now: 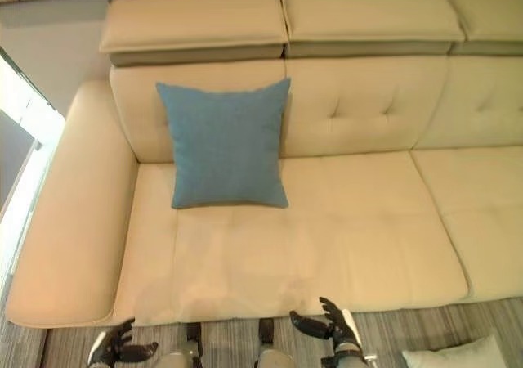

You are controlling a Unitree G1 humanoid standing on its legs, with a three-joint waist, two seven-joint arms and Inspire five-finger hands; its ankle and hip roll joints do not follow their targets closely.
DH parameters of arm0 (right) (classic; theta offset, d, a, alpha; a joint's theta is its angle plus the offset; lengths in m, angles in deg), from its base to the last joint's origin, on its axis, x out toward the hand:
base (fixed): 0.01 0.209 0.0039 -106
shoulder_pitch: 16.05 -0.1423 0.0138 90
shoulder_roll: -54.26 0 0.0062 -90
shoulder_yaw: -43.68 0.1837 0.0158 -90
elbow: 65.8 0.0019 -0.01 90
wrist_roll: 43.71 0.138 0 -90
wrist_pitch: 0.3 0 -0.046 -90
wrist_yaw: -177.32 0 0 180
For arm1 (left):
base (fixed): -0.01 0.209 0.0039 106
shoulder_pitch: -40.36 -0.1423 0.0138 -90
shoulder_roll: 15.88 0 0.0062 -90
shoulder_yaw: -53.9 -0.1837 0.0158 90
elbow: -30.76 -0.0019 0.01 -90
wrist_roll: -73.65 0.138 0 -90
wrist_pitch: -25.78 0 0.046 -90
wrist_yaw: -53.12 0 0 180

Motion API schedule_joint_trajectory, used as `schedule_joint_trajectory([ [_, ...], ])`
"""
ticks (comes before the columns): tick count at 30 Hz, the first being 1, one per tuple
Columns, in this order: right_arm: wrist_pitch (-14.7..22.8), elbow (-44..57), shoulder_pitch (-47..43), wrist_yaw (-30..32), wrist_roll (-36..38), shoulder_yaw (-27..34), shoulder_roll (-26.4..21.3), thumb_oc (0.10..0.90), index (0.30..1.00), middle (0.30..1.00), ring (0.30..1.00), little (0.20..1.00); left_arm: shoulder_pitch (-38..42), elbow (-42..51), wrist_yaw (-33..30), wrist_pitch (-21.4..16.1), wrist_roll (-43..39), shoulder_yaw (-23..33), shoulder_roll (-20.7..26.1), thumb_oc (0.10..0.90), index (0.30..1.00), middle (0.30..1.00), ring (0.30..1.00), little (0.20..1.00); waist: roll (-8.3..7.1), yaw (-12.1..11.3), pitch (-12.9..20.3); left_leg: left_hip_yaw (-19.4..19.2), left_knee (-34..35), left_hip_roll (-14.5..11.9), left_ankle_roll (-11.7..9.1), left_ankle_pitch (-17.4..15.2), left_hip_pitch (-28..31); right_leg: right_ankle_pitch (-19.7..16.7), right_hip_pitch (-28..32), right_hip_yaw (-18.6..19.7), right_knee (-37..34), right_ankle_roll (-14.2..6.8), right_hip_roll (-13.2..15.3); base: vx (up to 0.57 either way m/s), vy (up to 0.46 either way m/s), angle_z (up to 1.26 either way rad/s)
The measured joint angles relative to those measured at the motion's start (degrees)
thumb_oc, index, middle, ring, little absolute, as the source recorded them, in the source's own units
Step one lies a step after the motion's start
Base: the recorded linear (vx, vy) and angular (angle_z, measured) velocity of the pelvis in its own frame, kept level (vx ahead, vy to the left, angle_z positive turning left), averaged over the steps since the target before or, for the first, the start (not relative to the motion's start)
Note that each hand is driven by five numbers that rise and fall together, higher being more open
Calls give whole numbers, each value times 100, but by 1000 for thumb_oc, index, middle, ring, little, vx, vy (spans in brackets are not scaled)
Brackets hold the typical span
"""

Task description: Pick up all the scattered cushions and arrange them neatly on the sofa.

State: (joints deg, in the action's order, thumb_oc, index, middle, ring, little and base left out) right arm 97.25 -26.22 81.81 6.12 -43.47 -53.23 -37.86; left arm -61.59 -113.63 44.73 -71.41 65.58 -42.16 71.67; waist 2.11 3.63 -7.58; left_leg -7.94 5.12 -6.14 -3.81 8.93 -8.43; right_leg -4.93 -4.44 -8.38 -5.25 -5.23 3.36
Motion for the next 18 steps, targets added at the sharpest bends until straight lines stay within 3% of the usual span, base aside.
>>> schedule_joint_trajectory([
  [4,-32,-472,-130,44,10,-42,-19,800,900,900,900,900,261,-270,-117,3,147,-70,17,800,900,900,900,900,120,-23,32,156,-279,-174,-72,-45,-189,225,-146,-204,442,307,-173,-191,-20,21],
  [5,-80,-571,-171,53,12,-44,-19,800,900,900,900,900,407,-358,-118,7,148,-77,15,800,900,900,900,900,82,-49,14,149,-256,-226,-334,-324,-232,377,-307,-237,756,452,-161,-155,15,25],
  [6,-76,-618,-208,78,11,-38,34,800,900,900,900,900,537,-388,-123,9,145,-61,43,800,900,900,900,900,-123,-7,-27,111,-420,-83,-435,-574,-209,332,-348,-283,715,574,70,-106,38,22],
  [7,-77,-727,-329,111,13,-26,85,800,900,900,900,900,657,-423,-135,18,143,-46,43,800,900,900,900,900,-346,-11,-147,119,-908,97,-297,-639,-225,284,-313,-253,689,588,264,-100,88,8],
  [8,-67,-739,-383,139,12,-25,56,800,900,900,900,900,701,-417,-118,13,146,-66,17,800,900,900,900,900,-506,9,-173,79,-1524,363,-90,-829,-168,229,-222,-222,624,524,474,-100,88,4],
  [9,-59,-750,-385,147,14,10,0,800,900,900,900,900,696,-429,-113,11,145,-68,-45,800,900,900,900,900,-467,56,-159,86,-1795,438,-71,-997,-50,176,-169,-236,574,542,485,-179,164,-7],
  [10,-91,-773,-366,160,22,62,-120,800,900,900,900,900,719,-428,-113,11,142,-76,-200,800,900,900,900,900,-312,65,-110,213,-1891,471,-98,-1110,250,138,-142,-202,590,478,390,-164,147,0],
  [13,-82,-777,-550,176,53,114,-160,800,900,900,900,900,1048,-377,-124,4,139,-226,-278,800,900,900,900,900,-143,183,-63,418,-1279,505,75,-1334,460,49,-439,-217,846,346,379,-247,212,-7],
  [14,-97,-794,-651,179,60,119,-121,800,900,900,900,900,1178,-384,-123,5,140,-279,-260,800,900,900,900,900,-185,225,-98,445,-921,555,281,-1230,579,76,-532,-176,939,236,412,-232,186,4],
  [18,-103,-999,-779,240,58,114,3,800,900,900,900,900,1274,-419,-139,4,142,-287,-209,800,900,900,900,900,-494,204,-148,294,-594,916,473,-999,590,-126,-792,95,889,-80,712,-222,154,-16],
])
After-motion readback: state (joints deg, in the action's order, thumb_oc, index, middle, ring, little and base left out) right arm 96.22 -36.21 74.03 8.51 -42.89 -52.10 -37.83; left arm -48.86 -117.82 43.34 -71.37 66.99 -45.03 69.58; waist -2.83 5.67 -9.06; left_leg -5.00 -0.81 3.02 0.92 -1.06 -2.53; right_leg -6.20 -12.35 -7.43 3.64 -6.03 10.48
